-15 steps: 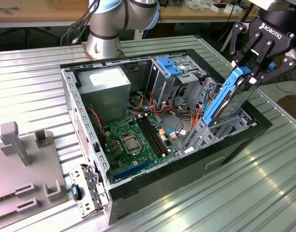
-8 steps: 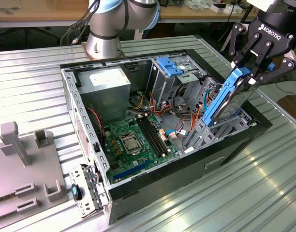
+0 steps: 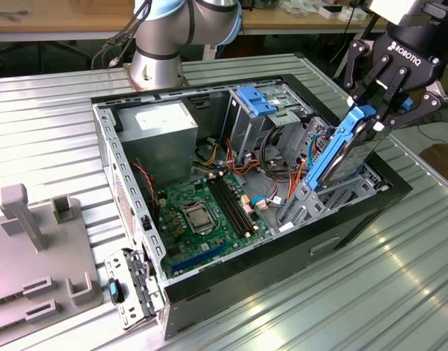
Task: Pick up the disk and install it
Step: 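Insert the disk into the insertion slot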
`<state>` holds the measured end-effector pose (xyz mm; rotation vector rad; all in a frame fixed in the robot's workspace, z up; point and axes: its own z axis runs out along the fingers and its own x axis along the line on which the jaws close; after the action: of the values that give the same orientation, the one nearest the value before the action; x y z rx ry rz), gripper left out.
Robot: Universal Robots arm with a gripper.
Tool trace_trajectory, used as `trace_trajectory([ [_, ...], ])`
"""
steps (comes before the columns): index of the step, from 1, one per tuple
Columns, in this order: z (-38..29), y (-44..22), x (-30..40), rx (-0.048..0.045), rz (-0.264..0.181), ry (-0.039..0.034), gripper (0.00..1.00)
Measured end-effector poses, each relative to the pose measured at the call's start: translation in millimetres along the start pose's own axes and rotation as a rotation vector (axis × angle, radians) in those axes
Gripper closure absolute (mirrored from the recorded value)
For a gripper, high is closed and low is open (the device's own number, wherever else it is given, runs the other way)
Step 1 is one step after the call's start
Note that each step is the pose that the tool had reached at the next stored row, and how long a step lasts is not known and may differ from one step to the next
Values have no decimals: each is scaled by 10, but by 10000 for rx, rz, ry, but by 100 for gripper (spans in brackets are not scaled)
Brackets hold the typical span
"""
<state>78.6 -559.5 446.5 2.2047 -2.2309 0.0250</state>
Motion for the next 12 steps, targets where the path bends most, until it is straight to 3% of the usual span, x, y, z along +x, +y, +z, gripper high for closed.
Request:
trace_trajectory([
  [12,61,0,0,11,0,-59,63],
])
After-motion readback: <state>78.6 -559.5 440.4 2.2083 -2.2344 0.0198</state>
